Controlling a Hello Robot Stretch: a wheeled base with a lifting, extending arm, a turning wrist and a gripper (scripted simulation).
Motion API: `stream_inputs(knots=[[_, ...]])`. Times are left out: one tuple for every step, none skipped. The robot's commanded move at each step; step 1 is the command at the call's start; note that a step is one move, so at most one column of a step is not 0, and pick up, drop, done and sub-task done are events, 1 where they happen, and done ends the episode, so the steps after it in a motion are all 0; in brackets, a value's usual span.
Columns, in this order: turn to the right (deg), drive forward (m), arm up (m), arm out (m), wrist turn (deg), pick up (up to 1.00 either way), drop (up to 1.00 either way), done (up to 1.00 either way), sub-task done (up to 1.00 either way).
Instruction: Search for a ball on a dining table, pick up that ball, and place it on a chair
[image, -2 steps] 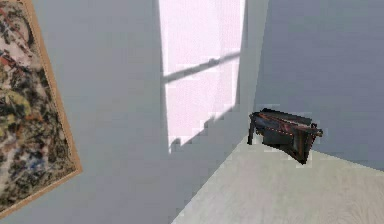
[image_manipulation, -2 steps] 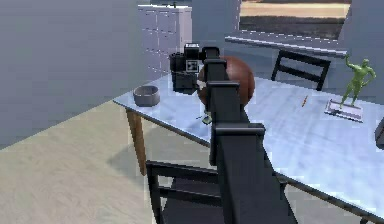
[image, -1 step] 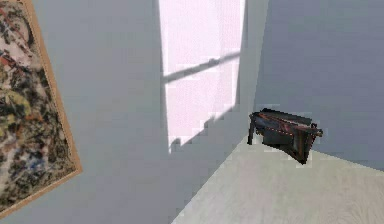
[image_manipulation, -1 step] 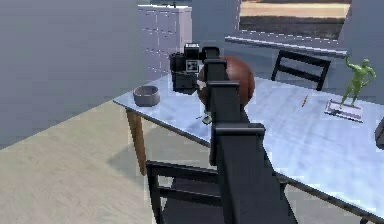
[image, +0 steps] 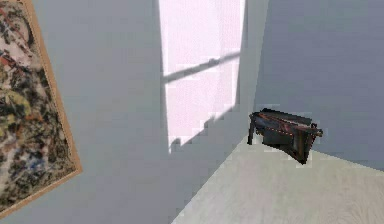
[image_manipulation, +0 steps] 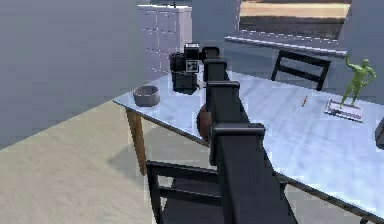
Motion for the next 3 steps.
stream_inputs(knots=[[0.0, 0.0, 0.0, -0.1, 0.0, 0.0, 0.0, 0.0, 0.0], [0.0, 0.0, 0.0, 0.0, -45.0, 0.0, 0.0, 0.0, 0.0], [0.0, 0.0, 0.0, 0.0, -45.0, 0.0, 0.0, 0.0, 0.0]])
